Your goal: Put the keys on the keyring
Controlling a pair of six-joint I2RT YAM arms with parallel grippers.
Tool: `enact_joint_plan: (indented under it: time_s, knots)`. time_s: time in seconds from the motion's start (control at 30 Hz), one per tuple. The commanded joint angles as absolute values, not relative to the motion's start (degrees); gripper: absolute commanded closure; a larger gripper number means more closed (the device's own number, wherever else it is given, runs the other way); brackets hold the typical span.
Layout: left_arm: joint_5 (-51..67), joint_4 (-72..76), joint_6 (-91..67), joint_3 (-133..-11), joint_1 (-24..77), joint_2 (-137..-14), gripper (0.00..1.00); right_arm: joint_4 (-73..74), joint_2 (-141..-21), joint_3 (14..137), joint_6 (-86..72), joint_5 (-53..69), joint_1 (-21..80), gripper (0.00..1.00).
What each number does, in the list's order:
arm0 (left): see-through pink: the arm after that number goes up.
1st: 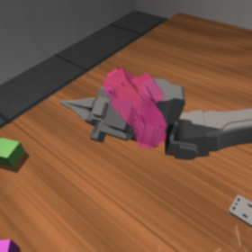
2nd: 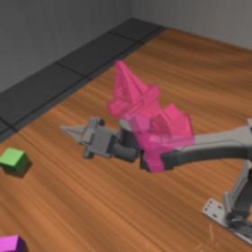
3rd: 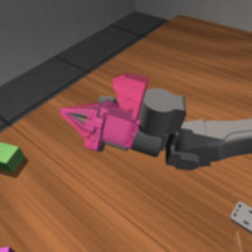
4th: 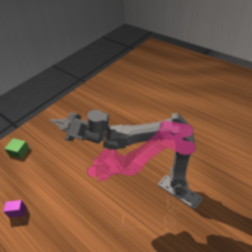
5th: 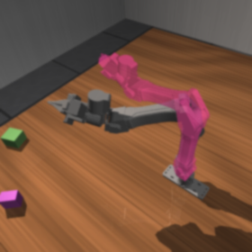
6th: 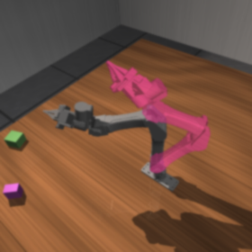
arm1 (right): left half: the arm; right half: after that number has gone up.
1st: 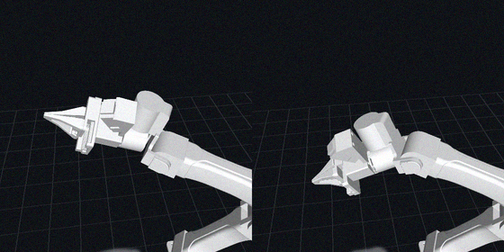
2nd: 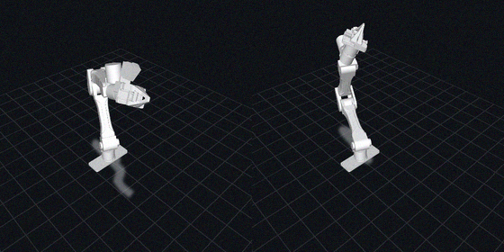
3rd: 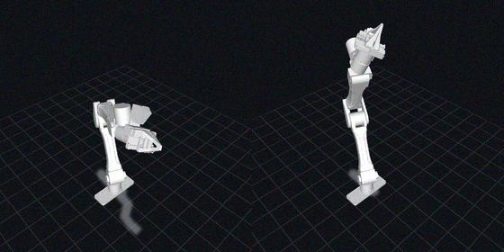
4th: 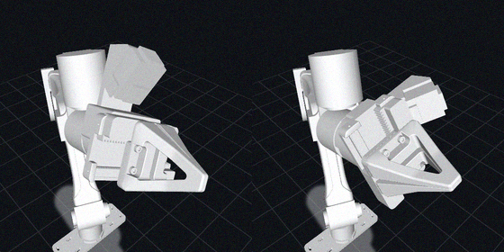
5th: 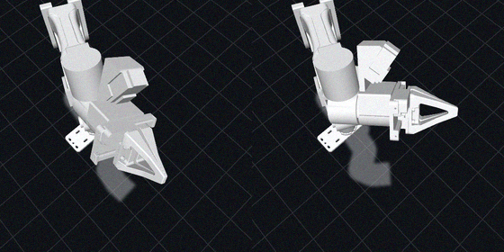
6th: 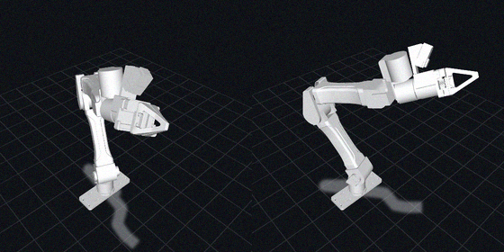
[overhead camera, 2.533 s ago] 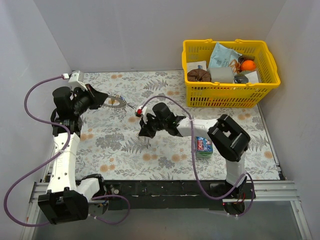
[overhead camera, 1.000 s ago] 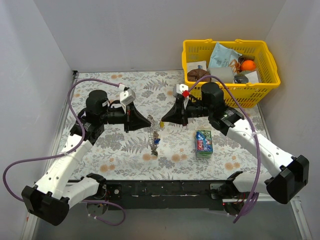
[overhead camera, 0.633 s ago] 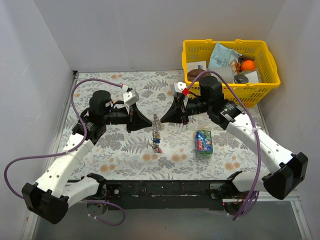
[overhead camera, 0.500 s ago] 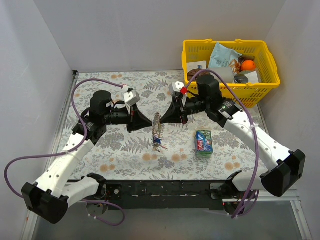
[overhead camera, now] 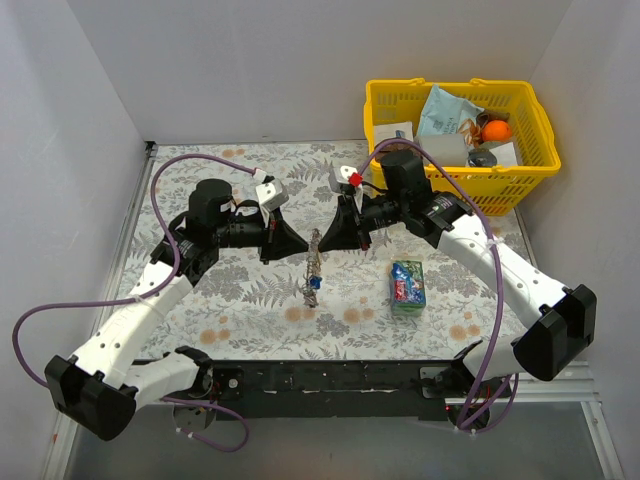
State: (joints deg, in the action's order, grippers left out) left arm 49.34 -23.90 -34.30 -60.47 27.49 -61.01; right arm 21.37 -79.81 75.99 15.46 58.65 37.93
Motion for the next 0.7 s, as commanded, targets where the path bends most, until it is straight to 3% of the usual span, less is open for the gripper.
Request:
enact_joint_plan:
  time_s: [0.0, 0.67]
  knots:
    - [49.0, -23.5, -33.5, -63.4, 28.3, -60.7, 1.0, 21.5, -79.6, 78.6, 15.9, 59.4, 37.7, 0.99]
    - [50.4, -22.9, -33.7, -63.0, 29.1, -58.5, 1.0, 20.3, -79.6, 76.0, 14.9, 56.1, 37.7, 0.99]
